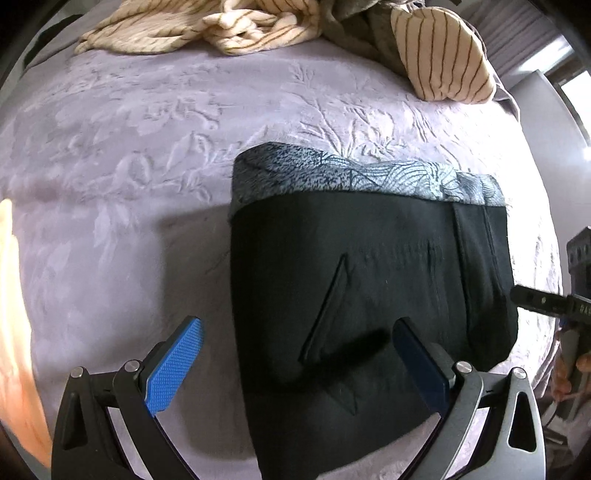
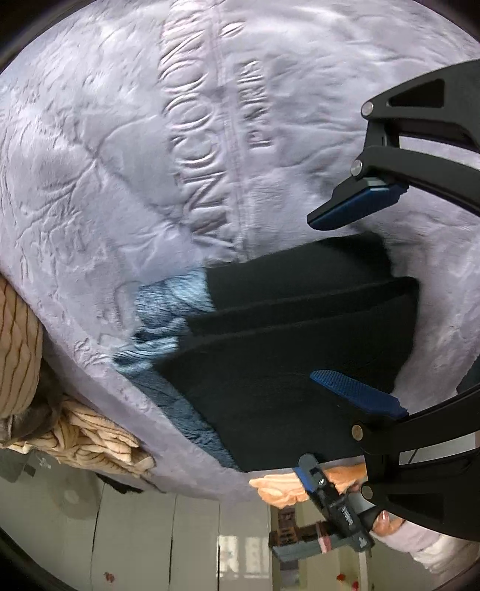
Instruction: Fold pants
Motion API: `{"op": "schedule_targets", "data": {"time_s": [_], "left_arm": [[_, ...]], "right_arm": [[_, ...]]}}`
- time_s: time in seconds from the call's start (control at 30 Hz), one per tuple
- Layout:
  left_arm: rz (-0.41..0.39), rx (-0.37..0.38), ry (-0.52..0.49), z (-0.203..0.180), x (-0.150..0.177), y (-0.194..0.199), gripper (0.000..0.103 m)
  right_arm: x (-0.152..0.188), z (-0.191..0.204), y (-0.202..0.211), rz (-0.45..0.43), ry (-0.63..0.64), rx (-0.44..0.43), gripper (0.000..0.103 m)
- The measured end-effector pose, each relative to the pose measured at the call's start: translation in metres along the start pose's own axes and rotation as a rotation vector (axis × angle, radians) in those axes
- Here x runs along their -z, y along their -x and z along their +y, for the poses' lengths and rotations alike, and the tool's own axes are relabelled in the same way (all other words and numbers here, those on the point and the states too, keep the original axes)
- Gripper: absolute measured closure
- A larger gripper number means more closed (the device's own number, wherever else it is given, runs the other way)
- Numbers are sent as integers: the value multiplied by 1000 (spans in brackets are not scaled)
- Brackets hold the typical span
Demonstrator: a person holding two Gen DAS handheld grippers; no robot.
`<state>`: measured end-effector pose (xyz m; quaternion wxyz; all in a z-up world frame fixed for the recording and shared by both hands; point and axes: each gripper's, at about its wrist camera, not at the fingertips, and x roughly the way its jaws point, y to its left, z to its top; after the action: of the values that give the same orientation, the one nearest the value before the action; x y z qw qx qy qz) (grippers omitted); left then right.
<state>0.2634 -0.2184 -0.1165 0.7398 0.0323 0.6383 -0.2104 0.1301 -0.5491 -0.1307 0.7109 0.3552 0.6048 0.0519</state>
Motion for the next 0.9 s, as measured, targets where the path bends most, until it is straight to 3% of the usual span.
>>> {"op": "schedule_targets", "data": {"time_s": [0.43, 0.67, 0.8, 0.9], "left_arm": [[-13, 147, 13, -15, -11, -33, 0], [51, 228, 119, 0, -11, -50, 0], [7, 212, 76, -8, -2, -29, 18], [-22, 197, 68, -14, 2, -11, 31]], "right_arm": [[-33, -4, -38, 48, 68, -203, 21], [-38, -15, -56, 66, -59, -269, 26], [-34, -11, -49, 65, -49, -276, 43], [-29, -10, -43, 51, -69, -313, 50]]}}
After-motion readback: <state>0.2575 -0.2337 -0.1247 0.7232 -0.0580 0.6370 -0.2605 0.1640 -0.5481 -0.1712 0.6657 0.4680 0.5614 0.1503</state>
